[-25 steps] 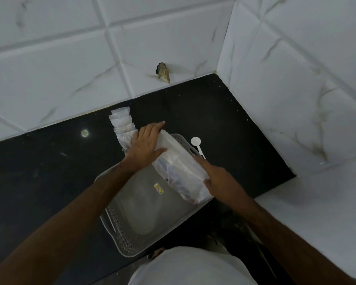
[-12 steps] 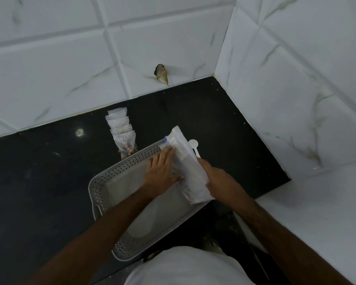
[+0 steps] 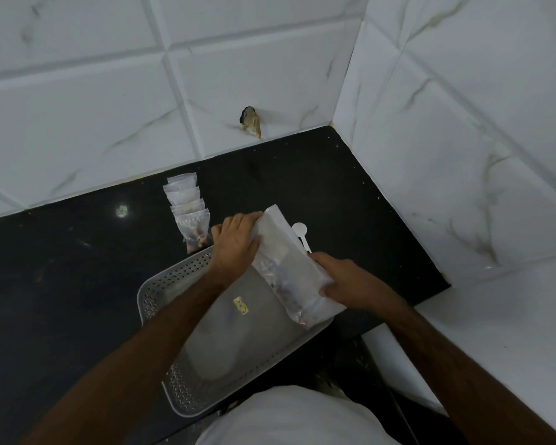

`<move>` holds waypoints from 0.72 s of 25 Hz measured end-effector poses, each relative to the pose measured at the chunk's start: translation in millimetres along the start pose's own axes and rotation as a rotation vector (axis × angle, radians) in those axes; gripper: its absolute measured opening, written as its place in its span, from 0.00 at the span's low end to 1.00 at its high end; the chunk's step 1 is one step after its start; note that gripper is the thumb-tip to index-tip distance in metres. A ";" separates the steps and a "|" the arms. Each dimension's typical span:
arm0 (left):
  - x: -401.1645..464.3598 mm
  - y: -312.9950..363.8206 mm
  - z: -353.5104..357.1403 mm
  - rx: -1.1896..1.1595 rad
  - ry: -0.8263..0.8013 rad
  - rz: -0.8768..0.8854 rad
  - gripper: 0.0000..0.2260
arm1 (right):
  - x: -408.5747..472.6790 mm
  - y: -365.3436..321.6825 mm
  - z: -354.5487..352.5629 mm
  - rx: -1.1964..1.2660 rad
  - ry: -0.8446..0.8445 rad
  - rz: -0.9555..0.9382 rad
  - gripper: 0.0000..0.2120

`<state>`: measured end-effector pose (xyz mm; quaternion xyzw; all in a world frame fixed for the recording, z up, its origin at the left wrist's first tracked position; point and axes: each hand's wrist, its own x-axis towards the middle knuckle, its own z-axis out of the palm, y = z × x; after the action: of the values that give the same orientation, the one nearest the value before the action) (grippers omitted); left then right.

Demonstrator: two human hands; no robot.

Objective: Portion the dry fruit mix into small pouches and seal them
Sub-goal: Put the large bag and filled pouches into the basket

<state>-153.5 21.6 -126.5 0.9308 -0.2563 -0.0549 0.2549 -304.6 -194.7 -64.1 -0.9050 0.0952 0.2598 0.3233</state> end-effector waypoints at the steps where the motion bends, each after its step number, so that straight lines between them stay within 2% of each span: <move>1: 2.4 -1.0 0.1 -0.037 0.012 -0.023 0.21 | 0.4 0.8 0.8 0.005 0.001 0.002 0.32; 4: 12.5 -4.7 -0.4 -0.060 0.004 -0.048 0.14 | 1.0 0.5 0.5 0.004 0.007 -0.002 0.29; 9: 17.1 -8.6 1.8 0.140 0.076 0.047 0.06 | -4.9 -0.8 13.6 -0.066 -0.004 0.022 0.38; 11: 22.2 -6.1 2.7 0.265 0.082 0.101 0.08 | -7.3 -3.0 23.1 -0.108 -0.008 0.018 0.41; 13: 27.7 -1.0 2.6 0.320 0.068 0.105 0.10 | -5.5 -6.0 28.9 -0.122 -0.012 0.037 0.40; 15: 28.2 3.6 2.1 0.299 0.062 0.087 0.13 | -2.9 -6.2 29.2 -0.112 -0.020 0.088 0.39; 18: 11.1 7.5 6.7 0.198 0.124 0.090 0.21 | -1.7 3.6 28.5 -0.060 0.022 0.042 0.49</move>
<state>-148.9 7.4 -128.2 0.9405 -0.2856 0.0400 0.1795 -318.9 -179.3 -83.8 -0.9149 0.1097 0.2594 0.2893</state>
